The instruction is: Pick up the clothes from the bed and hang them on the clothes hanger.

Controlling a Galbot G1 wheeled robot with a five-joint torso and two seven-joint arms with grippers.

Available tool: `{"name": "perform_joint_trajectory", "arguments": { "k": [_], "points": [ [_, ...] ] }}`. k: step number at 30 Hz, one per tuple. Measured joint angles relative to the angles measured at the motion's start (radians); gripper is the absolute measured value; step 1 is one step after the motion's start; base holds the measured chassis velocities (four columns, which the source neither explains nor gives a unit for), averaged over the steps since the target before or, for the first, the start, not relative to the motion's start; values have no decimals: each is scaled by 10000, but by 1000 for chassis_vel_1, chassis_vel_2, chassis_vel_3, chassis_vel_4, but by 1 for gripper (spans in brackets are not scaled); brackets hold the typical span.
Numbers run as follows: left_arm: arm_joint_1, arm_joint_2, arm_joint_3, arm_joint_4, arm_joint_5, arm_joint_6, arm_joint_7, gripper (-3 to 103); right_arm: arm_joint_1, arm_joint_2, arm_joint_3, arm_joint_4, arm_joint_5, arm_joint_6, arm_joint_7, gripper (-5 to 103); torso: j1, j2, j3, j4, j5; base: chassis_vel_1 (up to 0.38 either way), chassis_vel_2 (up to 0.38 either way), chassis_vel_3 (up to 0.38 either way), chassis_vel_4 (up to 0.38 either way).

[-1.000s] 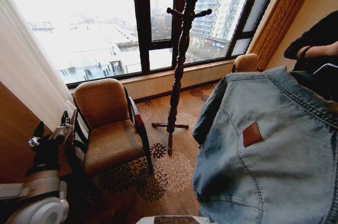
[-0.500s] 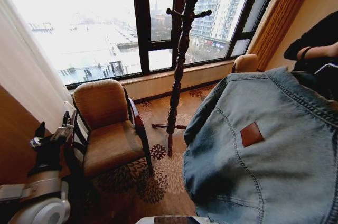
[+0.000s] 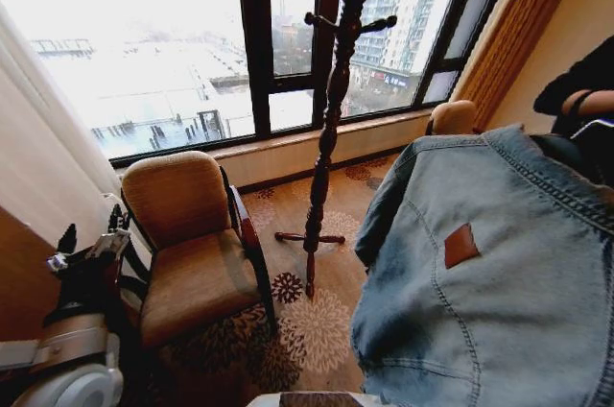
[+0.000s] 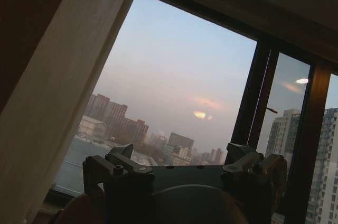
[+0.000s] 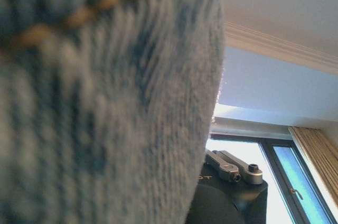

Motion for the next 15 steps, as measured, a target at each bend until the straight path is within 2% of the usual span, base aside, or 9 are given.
{"name": "perform_joint_trajectory", "arguments": {
  "k": [15],
  "points": [
    [274, -93, -77, 0, -41, -146, 105, 100, -264, 51, 162, -5, 1, 37, 4, 15, -1, 0, 0, 0, 0, -128, 123, 123, -125]
  ]
}}
